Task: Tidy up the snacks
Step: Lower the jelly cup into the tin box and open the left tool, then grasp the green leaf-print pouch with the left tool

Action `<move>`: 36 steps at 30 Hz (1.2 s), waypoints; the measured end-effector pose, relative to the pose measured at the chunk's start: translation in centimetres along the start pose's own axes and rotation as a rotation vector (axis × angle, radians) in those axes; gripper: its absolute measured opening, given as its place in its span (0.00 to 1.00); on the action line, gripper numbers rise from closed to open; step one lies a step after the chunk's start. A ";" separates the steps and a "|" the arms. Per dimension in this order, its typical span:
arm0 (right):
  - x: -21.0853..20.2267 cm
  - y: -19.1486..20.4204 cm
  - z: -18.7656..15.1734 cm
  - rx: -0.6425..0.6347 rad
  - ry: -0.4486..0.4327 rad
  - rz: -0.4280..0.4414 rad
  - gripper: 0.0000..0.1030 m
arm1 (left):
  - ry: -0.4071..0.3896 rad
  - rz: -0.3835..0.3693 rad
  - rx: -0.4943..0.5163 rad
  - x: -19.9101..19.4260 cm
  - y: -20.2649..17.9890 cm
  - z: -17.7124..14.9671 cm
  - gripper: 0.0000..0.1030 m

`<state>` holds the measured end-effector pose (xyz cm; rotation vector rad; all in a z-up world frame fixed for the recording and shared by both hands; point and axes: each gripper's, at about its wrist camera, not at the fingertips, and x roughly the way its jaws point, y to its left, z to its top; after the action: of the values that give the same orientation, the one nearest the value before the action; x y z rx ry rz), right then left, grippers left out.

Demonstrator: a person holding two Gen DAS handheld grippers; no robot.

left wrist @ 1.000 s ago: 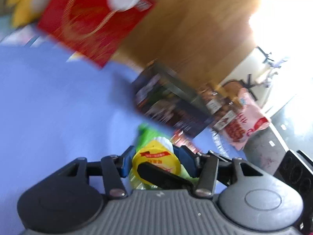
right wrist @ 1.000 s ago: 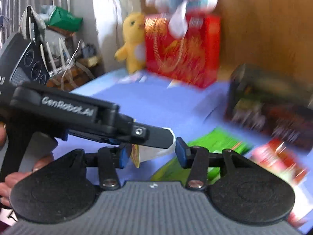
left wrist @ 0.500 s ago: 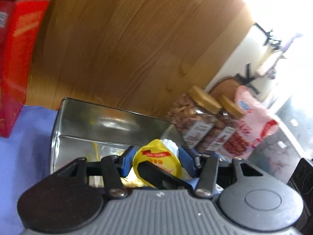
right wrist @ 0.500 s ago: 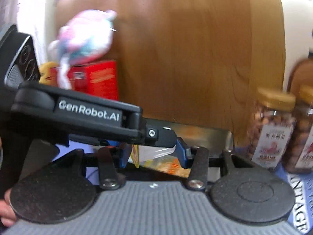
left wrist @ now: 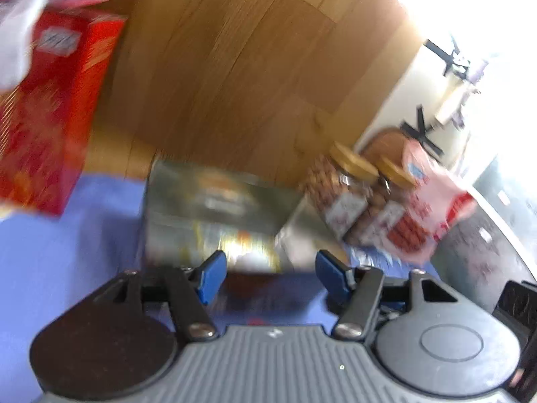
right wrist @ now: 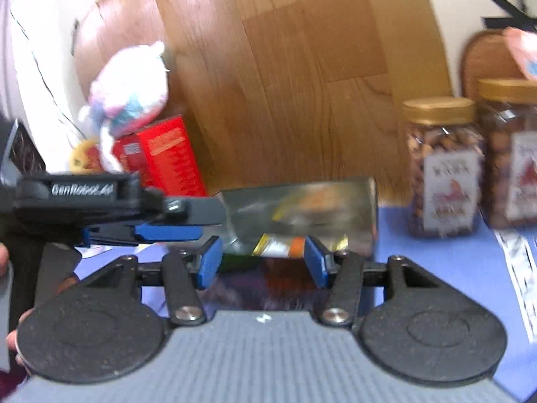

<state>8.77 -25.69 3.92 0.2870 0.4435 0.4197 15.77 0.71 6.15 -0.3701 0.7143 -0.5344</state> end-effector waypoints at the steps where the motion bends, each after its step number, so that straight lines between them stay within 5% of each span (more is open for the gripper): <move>1: -1.4 0.1 -1.0 0.011 0.002 0.028 0.55 | 0.017 -0.001 -0.008 -0.8 0.3 -1.2 0.58; 5: -4.9 1.6 -4.3 0.054 0.048 0.094 0.48 | 0.078 -0.027 -0.076 -3.0 1.6 -5.4 0.58; 9: -3.7 2.9 -5.5 0.085 0.127 0.091 0.43 | 0.096 -0.045 -0.112 -3.3 1.9 -8.0 0.58; 11: -2.6 3.5 -5.9 0.102 0.168 0.093 0.29 | 0.090 -0.042 -0.109 -3.5 1.5 -8.4 0.58; 19: -6.3 3.8 -6.9 0.054 0.101 0.047 0.17 | 0.108 -0.081 -0.054 -3.2 -2.7 -10.0 0.59; 29: -12.7 -2.0 -10.4 0.145 0.042 -0.157 0.20 | 0.255 -0.187 0.088 2.1 -11.2 -12.8 0.60; 34: -14.9 -3.5 -11.2 0.155 0.002 -0.148 0.49 | 0.220 -0.134 0.139 1.7 -12.2 -12.6 0.61; 36: -14.8 -2.9 -11.3 0.110 0.002 -0.136 0.50 | 0.236 -0.117 0.139 1.8 -12.2 -12.6 0.61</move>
<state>-7.76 -32.92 -1.65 0.3607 0.4864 0.2628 3.98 -11.90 2.38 -0.2210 0.8811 -0.7425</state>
